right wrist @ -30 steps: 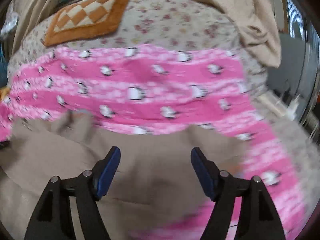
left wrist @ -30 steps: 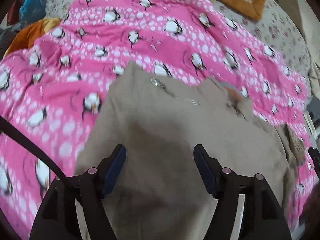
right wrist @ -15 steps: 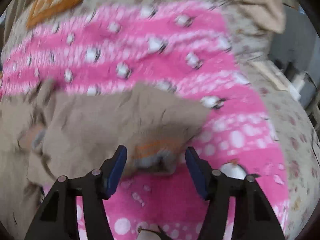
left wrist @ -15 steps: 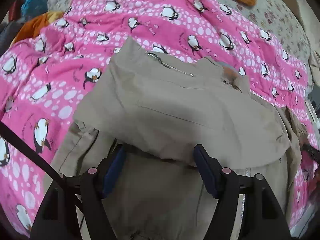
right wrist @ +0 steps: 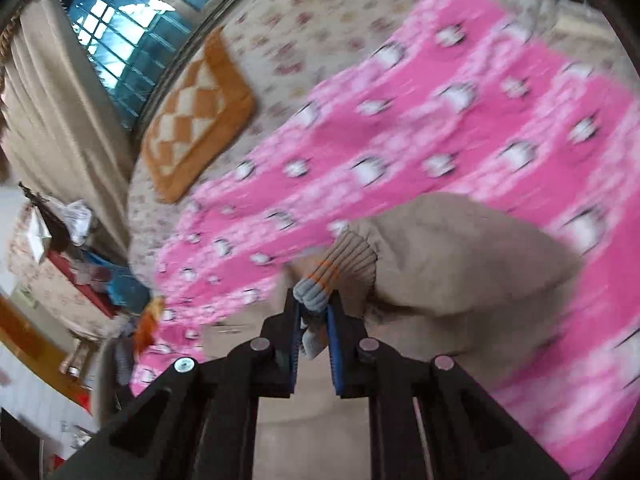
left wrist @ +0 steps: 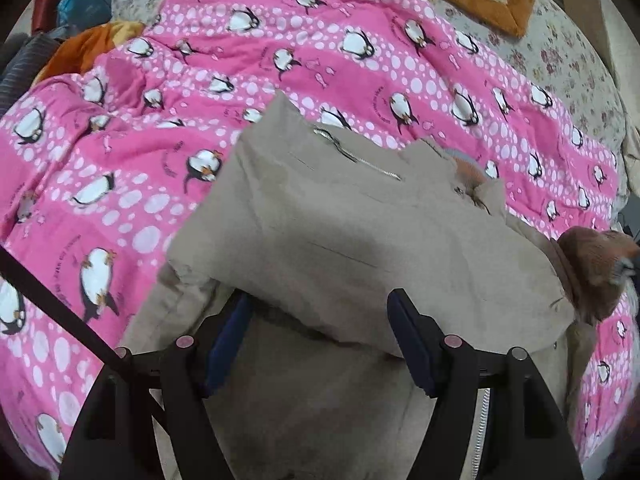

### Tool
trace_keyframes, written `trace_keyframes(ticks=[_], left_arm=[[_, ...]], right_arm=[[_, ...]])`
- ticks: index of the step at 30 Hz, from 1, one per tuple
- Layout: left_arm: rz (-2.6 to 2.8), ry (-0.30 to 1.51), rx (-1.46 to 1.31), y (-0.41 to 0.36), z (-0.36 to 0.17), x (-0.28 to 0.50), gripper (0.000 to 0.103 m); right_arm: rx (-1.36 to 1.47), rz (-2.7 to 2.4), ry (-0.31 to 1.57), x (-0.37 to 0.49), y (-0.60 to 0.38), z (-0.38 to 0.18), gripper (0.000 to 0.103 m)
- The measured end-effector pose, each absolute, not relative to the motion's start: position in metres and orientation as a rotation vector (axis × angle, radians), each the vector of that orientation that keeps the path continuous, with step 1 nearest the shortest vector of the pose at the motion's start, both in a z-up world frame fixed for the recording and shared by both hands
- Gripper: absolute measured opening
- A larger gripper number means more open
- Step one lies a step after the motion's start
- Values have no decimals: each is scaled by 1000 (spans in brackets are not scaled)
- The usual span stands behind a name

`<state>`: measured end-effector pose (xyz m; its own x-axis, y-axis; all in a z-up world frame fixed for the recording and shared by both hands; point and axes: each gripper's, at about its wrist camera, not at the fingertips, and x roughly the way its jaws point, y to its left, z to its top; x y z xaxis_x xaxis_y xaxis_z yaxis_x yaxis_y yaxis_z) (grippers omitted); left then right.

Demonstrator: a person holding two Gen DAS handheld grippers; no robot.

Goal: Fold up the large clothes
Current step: 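Grasp the cuff of the other sleeve with the right gripper, then carry the sleeve across the jacket body with the right gripper and release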

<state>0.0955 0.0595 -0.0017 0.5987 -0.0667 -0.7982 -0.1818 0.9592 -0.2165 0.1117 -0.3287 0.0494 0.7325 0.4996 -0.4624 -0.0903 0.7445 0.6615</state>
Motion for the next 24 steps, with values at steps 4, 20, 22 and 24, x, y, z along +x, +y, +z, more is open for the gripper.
trace_keyframes(ticks=[4,20,22,24], left_arm=[[89,931,-268,66,-5,97,53],[139,932,-308,77,-5,98,53],[137,932,-321,78,-4,98,53],[134,930,-322,78,-4,100,52]], right_arm=[[505,346,832,120,-268,-4,36],[279,329,647,55,-344,63,68],[116,375,632,59,-338,68,74],[-38,396,633,64,-322,63,75]])
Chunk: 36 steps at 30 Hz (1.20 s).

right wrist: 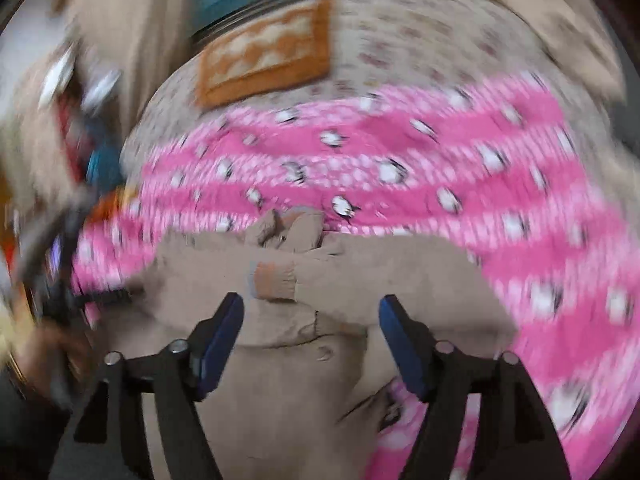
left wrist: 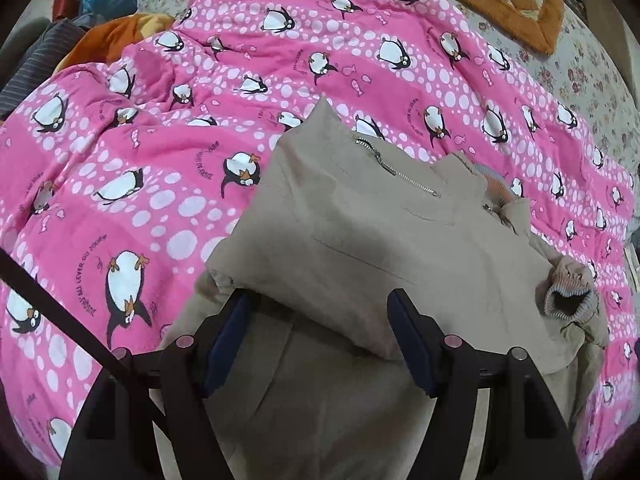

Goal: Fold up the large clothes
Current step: 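Carry the sleeve across the jacket body with the right gripper and release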

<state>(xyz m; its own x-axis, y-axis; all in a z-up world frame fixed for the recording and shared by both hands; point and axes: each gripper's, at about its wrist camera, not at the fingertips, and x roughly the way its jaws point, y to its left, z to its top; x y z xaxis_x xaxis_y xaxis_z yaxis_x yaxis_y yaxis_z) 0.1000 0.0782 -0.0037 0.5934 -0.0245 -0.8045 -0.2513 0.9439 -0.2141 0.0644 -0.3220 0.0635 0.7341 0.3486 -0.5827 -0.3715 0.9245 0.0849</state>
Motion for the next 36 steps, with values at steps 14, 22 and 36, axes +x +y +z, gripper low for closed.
trace_keyframes(ticks=[14,22,36], left_arm=[[155,914,-375,103,1,101,53],[313,884,-386,152,5,92,52],[422,841,-388,189,15,76,52]], right_arm=[[-707,267,757,141,-216,7,35],[-179,387,588,118,-182,126,19],[19,569,912,162,-23,-24,49]])
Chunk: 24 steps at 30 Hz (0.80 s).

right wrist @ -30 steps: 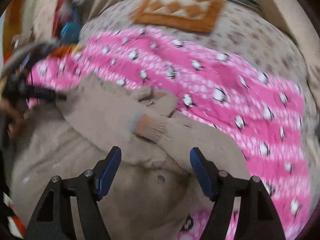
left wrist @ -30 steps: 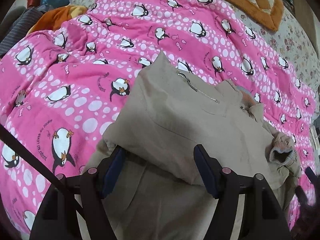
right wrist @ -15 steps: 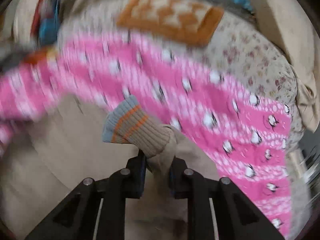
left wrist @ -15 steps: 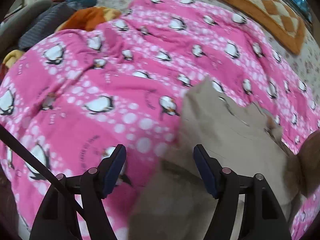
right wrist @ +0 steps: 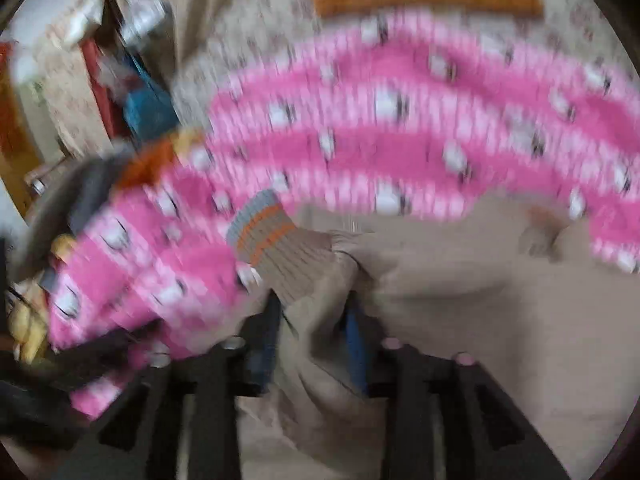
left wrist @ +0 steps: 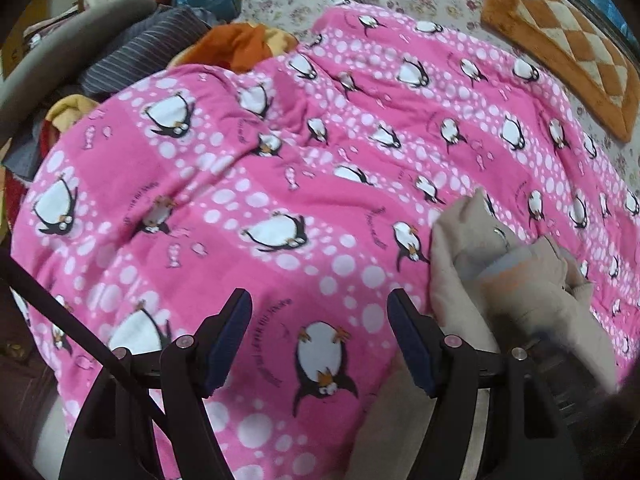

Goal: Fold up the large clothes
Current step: 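Carry the sleeve across the jacket body with the right gripper and release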

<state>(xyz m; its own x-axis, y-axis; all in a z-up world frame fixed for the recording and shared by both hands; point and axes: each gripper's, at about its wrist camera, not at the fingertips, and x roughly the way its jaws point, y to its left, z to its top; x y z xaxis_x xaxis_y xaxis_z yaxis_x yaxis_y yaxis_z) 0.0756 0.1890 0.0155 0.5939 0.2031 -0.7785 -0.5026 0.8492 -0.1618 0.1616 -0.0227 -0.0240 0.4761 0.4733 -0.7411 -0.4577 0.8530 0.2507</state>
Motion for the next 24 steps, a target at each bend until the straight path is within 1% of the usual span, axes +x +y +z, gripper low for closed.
trace_keyframes(ticks=[1,2,4,6,8,11,13,15,16,17,18,19,20,21,22,24], left_arm=[[425,836,-394,190,16,75,52],[425,833,-398,190,17,74,52],[428,824,-396,188,19,75,52],[431,795,-379,179,24,75,53],[421,771,-336,164,30,78,53],[336,728,-248,130,42,86,52],[246,703,-195,107,47,91,53],[143,669,-143,81,50,94,52],[84,659,-109,65,50,96,51],[50,660,-82,55,47,99,48],[38,667,-64,48,46,102,39],[36,689,-44,43,42,109,28],[57,737,-41,43,32,120,23],[74,768,-49,45,25,126,15],[120,831,-72,53,12,137,12],[162,906,-120,66,-6,148,12]], right_arm=[[-7,569,940,158,-21,-30,51],[-34,578,920,151,-23,-28,52],[-64,611,889,132,-36,-14,59],[-49,645,842,108,-67,11,60],[-63,623,792,91,-101,31,64],[-51,487,669,74,-183,57,70],[-38,335,602,71,-237,64,70],[17,187,547,67,-296,59,69],[57,148,551,67,-318,54,59],[102,111,594,70,-339,47,35],[148,105,634,74,-351,44,23],[175,138,627,74,-357,44,15],[159,170,612,73,-354,46,12],[110,193,599,72,-345,48,12],[82,217,590,71,-337,49,12],[62,295,621,78,-316,42,12]])
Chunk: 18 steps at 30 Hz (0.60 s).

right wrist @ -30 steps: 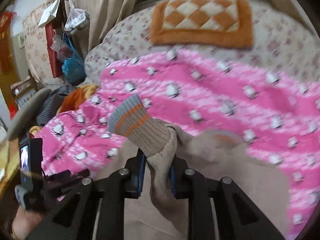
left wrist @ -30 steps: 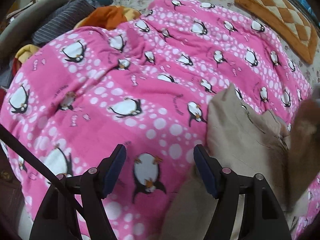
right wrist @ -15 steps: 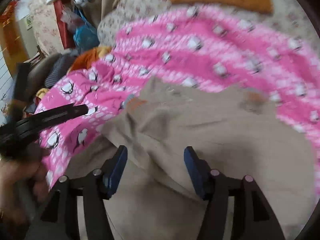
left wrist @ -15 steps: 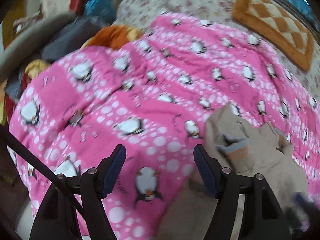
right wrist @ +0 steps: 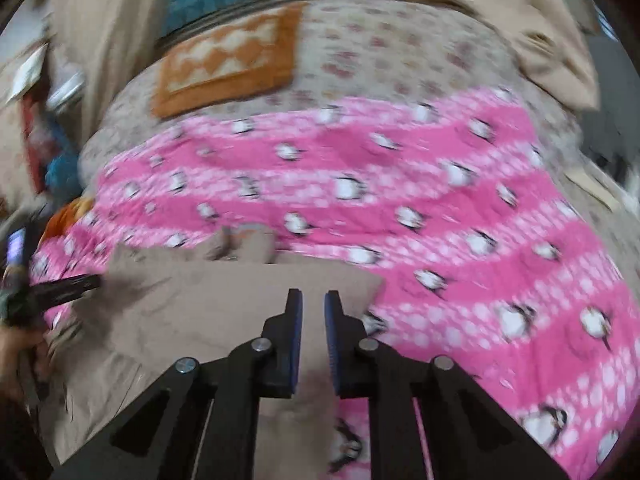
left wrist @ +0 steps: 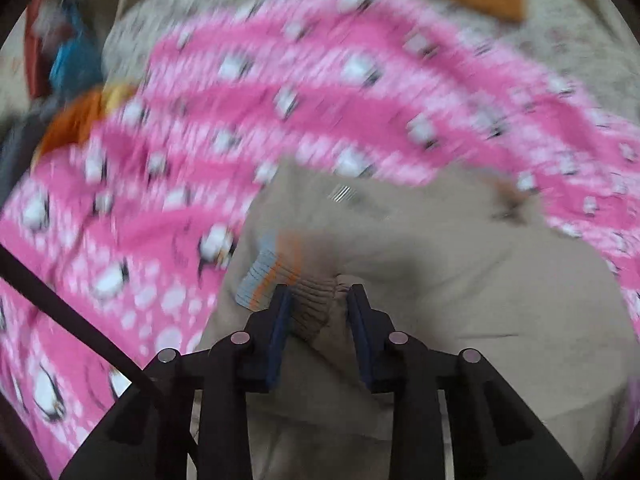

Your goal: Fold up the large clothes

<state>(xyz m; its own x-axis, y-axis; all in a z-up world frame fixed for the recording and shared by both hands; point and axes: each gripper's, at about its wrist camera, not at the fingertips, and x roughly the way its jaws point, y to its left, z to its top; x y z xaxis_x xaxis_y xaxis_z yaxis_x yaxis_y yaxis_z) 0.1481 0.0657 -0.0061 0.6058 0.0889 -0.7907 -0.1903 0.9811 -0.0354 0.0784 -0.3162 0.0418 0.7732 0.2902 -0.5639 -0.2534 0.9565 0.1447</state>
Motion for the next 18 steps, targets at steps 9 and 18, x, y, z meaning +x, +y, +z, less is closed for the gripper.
trace_keyframes(ticks=[9,18], left_arm=[[133,945,-256,79,-16,142,16],[150,933,-251,78,-19,151,23]], right_arm=[[51,125,957,125,-316,-15,12],[50,136,708,160,-271,16,27]])
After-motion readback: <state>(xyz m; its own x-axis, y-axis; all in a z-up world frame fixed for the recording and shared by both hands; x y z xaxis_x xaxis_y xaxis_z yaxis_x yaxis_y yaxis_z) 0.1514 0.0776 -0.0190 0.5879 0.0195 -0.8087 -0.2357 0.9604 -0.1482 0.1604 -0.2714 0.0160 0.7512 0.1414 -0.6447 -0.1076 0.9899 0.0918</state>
